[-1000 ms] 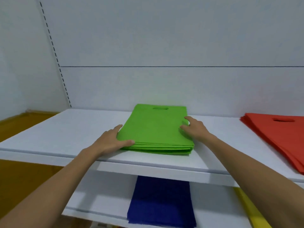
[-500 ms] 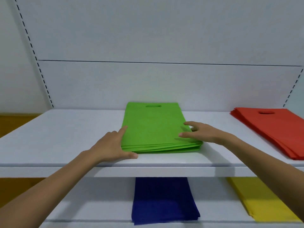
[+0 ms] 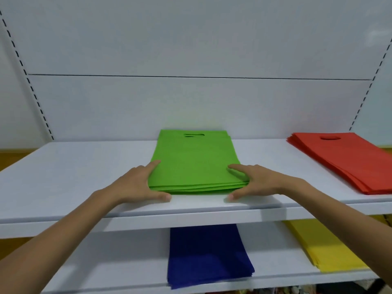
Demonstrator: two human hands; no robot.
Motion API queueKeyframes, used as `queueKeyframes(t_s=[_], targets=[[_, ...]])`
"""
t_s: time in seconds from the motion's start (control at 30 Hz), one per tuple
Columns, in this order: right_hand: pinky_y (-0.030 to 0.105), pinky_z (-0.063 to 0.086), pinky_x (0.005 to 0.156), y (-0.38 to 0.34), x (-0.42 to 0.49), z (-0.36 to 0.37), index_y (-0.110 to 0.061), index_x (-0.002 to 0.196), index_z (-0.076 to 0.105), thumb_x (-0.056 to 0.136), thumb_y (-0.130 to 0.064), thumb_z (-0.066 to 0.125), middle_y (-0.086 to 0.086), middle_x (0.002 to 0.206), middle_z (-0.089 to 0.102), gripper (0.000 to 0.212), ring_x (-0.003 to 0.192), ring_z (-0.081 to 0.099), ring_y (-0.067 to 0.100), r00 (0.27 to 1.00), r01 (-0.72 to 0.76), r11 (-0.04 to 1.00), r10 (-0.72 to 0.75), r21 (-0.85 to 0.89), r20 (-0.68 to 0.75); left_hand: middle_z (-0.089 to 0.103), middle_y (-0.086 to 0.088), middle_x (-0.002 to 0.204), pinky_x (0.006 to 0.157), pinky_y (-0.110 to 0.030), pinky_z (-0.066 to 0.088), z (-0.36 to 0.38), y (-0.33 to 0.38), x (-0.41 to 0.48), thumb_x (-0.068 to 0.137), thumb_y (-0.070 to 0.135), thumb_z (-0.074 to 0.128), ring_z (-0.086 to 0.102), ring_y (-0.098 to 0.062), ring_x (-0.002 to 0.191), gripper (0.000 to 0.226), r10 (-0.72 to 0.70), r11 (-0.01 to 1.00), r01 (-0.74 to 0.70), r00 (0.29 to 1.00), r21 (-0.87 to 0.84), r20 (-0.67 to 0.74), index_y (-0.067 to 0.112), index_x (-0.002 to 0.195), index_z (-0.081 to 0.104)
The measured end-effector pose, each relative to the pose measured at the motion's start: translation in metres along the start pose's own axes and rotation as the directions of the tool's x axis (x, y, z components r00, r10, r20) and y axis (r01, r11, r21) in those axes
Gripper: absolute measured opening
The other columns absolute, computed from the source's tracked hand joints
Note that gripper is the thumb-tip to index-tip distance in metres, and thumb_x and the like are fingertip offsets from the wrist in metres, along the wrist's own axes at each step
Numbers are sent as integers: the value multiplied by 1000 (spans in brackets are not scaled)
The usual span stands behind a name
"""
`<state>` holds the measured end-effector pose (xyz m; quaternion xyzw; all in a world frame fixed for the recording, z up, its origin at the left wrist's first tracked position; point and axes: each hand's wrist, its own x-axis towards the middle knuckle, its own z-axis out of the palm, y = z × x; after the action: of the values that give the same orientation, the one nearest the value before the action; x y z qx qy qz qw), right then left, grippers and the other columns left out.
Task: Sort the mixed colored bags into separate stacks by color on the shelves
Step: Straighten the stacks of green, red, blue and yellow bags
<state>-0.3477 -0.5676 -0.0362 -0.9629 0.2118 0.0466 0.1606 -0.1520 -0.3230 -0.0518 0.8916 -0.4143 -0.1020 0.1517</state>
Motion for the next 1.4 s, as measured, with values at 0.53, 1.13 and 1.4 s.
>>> queueKeyframes(t_s=[0.53, 1.13, 1.4], targets=[[26, 31, 106, 6, 4, -14, -29, 148, 20, 71, -46, 74, 0, 148, 35, 95, 133, 36, 16, 997, -73, 967, 61, 245, 54, 48, -4, 136, 101, -35, 39, 2, -9, 23, 51, 63, 77, 45, -24, 122, 127, 15, 997, -14, 1000, -76, 14, 29, 148, 2], [29, 48, 76, 20, 153, -51, -14, 147, 21, 85, -7, 53, 15, 125, 50, 71, 100, 54, 25, 989, -121, 984, 131, 134, -69, 44, -3, 142, 103, -36, 39, -13, -2, 100, 53, 80, 57, 46, -24, 124, 116, -139, 972, 134, 990, -195, -12, 37, 146, 2], [38, 47, 89, 24, 180, -48, -8, 140, 33, 91, -36, 56, 16, 137, 44, 61, 116, 51, 32, 957, -89, 975, 140, 204, -253, 43, -11, 142, 103, -36, 37, -3, 7, 128, 81, 61, 54, 40, -32, 128, 88, -232, 956, 202, 964, -212, -132, 26, 148, 10]])
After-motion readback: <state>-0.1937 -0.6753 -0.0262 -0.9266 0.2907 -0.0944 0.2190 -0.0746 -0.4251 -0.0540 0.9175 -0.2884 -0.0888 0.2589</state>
